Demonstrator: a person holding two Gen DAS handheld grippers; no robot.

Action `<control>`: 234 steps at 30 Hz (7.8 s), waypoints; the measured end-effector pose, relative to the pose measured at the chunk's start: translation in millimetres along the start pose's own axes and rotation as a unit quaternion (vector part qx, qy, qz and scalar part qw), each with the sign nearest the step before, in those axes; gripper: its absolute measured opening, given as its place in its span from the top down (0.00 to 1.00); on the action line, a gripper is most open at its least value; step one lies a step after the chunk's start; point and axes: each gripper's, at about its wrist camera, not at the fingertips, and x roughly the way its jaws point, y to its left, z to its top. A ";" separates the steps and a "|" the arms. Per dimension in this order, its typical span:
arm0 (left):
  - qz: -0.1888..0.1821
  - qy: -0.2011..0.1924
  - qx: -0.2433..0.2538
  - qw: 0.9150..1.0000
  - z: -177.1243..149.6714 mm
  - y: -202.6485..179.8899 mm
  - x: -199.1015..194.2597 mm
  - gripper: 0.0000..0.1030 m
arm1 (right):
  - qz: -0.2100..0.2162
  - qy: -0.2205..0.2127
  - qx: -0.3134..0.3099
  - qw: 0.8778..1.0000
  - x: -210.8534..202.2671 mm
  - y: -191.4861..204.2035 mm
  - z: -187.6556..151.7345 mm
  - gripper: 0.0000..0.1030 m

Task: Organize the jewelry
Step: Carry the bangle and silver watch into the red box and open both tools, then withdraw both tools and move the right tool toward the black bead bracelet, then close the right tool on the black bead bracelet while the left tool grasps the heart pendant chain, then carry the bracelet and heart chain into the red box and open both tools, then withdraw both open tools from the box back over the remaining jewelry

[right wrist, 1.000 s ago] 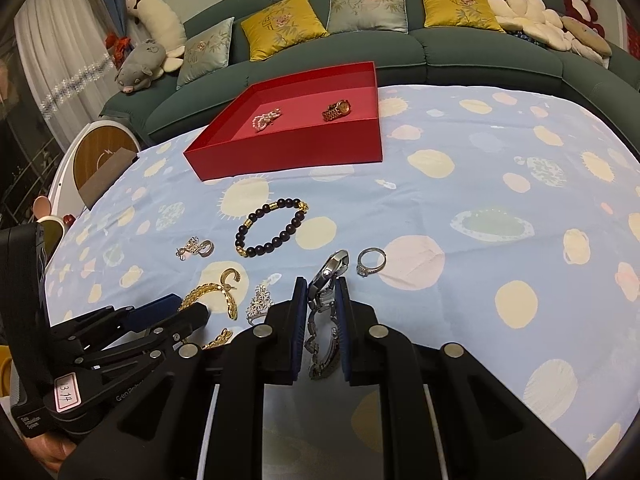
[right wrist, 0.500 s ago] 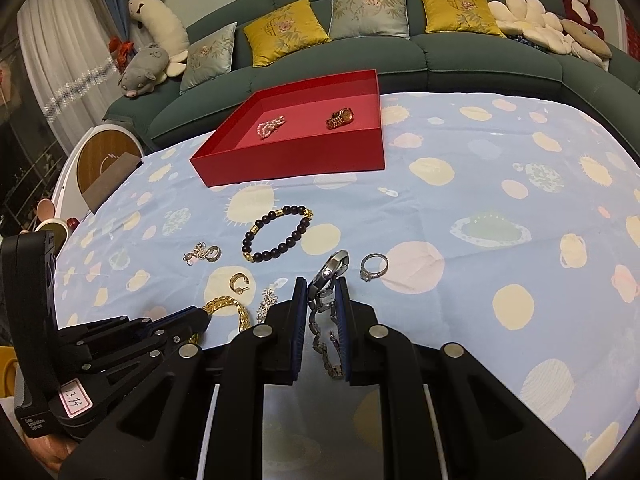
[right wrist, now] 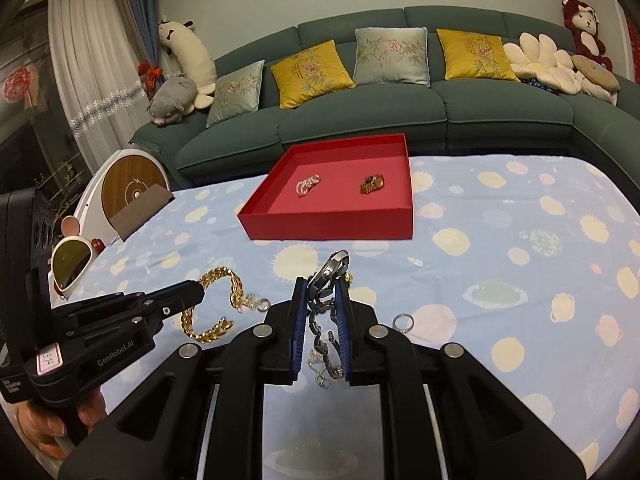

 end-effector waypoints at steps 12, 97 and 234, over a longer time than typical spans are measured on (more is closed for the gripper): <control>0.045 -0.076 0.034 0.996 118.4 20.5 14.3 0.98 | -0.001 -0.078 -0.012 0.997 11.0 -2.5 104.4 0.87; 0.061 0.079 -0.042 0.994 -31.7 77.2 54.7 0.62 | -0.062 0.135 -0.002 0.989 141.0 -2.3 -15.2 0.68; 0.058 -0.010 0.027 0.998 48.7 17.7 -2.7 0.53 | -0.065 -0.010 -0.041 0.997 -21.3 -23.9 22.5 0.69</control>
